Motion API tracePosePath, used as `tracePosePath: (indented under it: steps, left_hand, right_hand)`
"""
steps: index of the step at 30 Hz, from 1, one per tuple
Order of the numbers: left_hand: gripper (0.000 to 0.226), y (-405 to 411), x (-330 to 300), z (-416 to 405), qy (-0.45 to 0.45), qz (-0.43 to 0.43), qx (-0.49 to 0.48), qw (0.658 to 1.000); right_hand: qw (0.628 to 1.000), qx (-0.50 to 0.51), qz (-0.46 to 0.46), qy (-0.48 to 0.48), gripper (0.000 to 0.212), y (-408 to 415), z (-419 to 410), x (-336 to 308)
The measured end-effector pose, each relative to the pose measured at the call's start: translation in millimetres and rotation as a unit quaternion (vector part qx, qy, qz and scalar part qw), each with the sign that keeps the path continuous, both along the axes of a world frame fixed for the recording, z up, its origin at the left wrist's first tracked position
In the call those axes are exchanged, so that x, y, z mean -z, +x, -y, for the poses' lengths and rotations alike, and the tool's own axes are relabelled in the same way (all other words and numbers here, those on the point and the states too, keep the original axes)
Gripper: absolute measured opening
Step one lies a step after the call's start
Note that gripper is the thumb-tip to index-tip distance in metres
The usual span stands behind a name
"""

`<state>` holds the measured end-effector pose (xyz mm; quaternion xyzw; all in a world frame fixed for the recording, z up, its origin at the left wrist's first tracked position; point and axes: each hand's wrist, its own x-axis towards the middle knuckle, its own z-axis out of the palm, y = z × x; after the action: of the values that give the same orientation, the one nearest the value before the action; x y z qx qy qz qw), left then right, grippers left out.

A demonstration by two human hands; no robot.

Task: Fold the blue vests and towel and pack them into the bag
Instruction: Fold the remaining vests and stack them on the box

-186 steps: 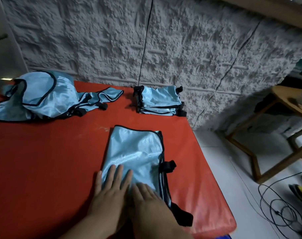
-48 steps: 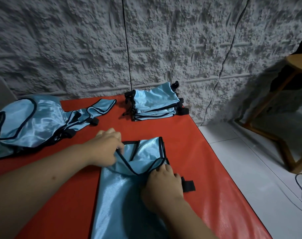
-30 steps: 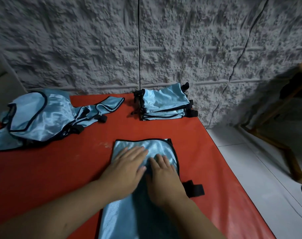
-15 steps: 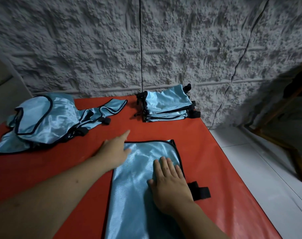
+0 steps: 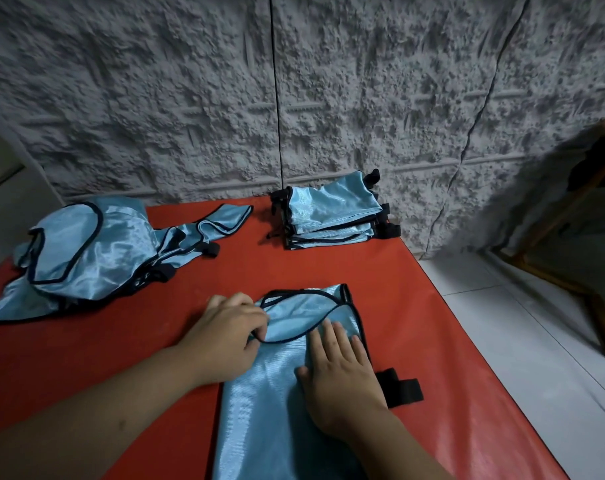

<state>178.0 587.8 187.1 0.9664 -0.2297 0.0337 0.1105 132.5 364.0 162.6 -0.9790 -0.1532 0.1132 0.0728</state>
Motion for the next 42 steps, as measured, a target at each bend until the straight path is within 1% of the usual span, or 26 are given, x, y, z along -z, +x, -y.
tracePosePath:
  steps: [3, 6, 9, 10, 14, 16, 19, 22, 25, 27, 29, 31, 33, 35, 37, 39, 40, 42]
  left_hand:
    - [0.014, 7.2, -4.5, -1.5, -0.012, -0.060, -0.037, 0.997]
    - [0.013, 12.9, -18.0, -1.8, -0.001, -0.070, -0.048, 0.996]
    - [0.037, 17.1, -33.7, -2.1, 0.082, -0.101, -0.064, 0.989]
    - [0.041, 19.1, -37.0, -2.9, 0.112, -0.100, -0.057, 0.987]
    - [0.034, 27.5, -41.2, -8.1, 0.233, -0.056, 0.015, 0.971]
    - [0.033, 30.8, -43.3, -7.4, 0.278, -0.052, 0.027, 0.959]
    - [0.026, 33.8, -46.0, -3.3, 0.304, -0.043, 0.033, 0.951]
    - [0.029, 37.6, -46.6, 0.9, 0.327, -0.024, 0.034, 0.944]
    - [0.031, 45.1, -45.2, 1.6, 0.334, -0.009, 0.001, 0.943]
    - [0.030, 51.2, -45.0, -1.2, 0.316, 0.011, -0.053, 0.947]
    - [0.031, 54.8, -44.1, -4.4, 0.250, 0.019, -0.098, 0.963]
    - [0.035, 53.0, -42.2, -5.2, 0.175, 0.015, -0.113, 0.978]
    - [0.040, 46.0, -39.0, -3.3, 0.139, 0.001, -0.101, 0.985]
    - [0.047, 39.4, -33.0, 0.8, 0.140, -0.039, -0.078, 0.986]
    - [0.055, 37.4, -26.8, 3.1, 0.140, -0.087, -0.092, 0.982]
    - [0.057, 39.7, -23.8, 3.0, 0.116, -0.102, -0.124, 0.980]
    - [0.055, 40.2, -23.5, 2.6, 0.117, -0.084, -0.133, 0.981]
    - [0.049, 37.5, -19.5, 3.9, 0.114, 0.011, -0.130, 0.985]
  right_hand:
    - [1.000, -0.001, -0.003, 0.001, 0.095, 0.3, 0.2, -0.4]
    - [1.000, 0.002, -0.005, 0.004, 0.093, 0.6, 0.3, 0.0]
    - [1.000, 0.002, -0.010, 0.008, 0.096, 1.1, 0.2, 0.6]
    - [1.000, 0.003, -0.011, 0.009, 0.096, 1.1, 0.2, 0.4]
    - [1.000, 0.001, -0.010, 0.006, 0.094, 0.3, 0.6, -0.6]
    - [1.000, 0.000, -0.009, 0.010, 0.092, 0.2, 0.5, -0.3]
    - [1.000, 0.003, -0.003, 0.015, 0.092, 0.7, 0.6, 1.3]
    - [1.000, -0.001, -0.002, 0.009, 0.090, 0.9, 0.9, 3.8]
    - [1.000, 0.001, -0.002, 0.008, 0.085, 1.8, 1.5, 5.4]
    - [1.000, 0.003, -0.004, 0.011, 0.085, 1.9, 1.7, 5.6]
    - [1.000, 0.002, -0.005, 0.010, 0.086, 1.9, 1.5, 5.2]
    - [1.000, 0.002, -0.006, 0.012, 0.088, 1.8, 1.3, 4.9]
    - [1.000, 0.003, -0.009, 0.015, 0.089, 1.9, 0.7, 5.0]
    - [1.000, 0.005, -0.009, 0.016, 0.088, 2.1, 0.8, 4.9]
    - [1.000, 0.003, -0.010, 0.016, 0.088, 1.5, 0.8, 4.9]
    - [1.000, 0.003, -0.007, 0.015, 0.090, 1.3, 1.0, 5.0]
    - [1.000, 0.004, -0.006, 0.016, 0.090, 1.2, 0.9, 5.3]
    - [1.000, 0.004, -0.008, 0.018, 0.090, 1.0, 0.7, 5.8]
